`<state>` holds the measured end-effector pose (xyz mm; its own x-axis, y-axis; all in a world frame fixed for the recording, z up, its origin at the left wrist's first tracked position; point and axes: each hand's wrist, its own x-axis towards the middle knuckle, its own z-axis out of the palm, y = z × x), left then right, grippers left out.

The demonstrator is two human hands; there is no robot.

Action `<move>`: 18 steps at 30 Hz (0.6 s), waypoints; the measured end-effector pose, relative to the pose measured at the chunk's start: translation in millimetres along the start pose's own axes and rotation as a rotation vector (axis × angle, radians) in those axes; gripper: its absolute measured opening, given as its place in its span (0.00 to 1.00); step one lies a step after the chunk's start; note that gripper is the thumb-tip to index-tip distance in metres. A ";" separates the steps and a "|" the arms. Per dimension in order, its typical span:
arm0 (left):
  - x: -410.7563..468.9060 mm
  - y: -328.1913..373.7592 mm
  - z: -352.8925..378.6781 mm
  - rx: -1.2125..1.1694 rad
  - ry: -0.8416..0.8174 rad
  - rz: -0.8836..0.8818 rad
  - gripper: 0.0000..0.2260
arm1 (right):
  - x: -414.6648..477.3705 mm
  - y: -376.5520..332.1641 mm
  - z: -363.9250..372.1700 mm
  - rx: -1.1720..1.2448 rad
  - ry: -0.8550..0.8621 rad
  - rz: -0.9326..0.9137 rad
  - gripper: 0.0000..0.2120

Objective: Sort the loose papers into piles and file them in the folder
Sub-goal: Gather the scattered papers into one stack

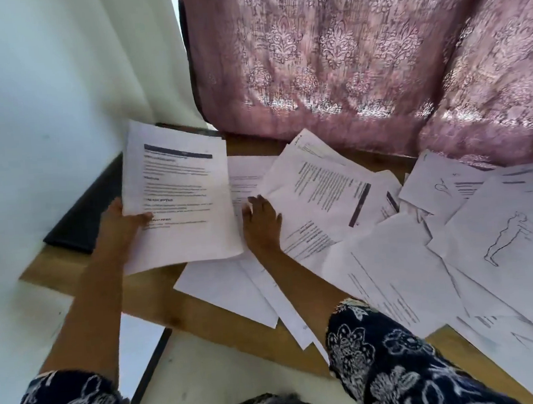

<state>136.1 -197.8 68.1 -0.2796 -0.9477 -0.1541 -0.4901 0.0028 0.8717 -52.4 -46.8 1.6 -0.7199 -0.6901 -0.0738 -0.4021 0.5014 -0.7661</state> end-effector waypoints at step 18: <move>25.8 -5.0 79.3 0.377 -0.233 0.034 0.21 | -7.1 156.0 -110.7 -0.799 -0.043 -0.069 0.39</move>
<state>65.8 -196.9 22.9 -0.4583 -0.8477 -0.2670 -0.7320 0.1897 0.6544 -172.6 94.1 -46.7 -0.6629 -0.7445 -0.0797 -0.7399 0.6676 -0.0825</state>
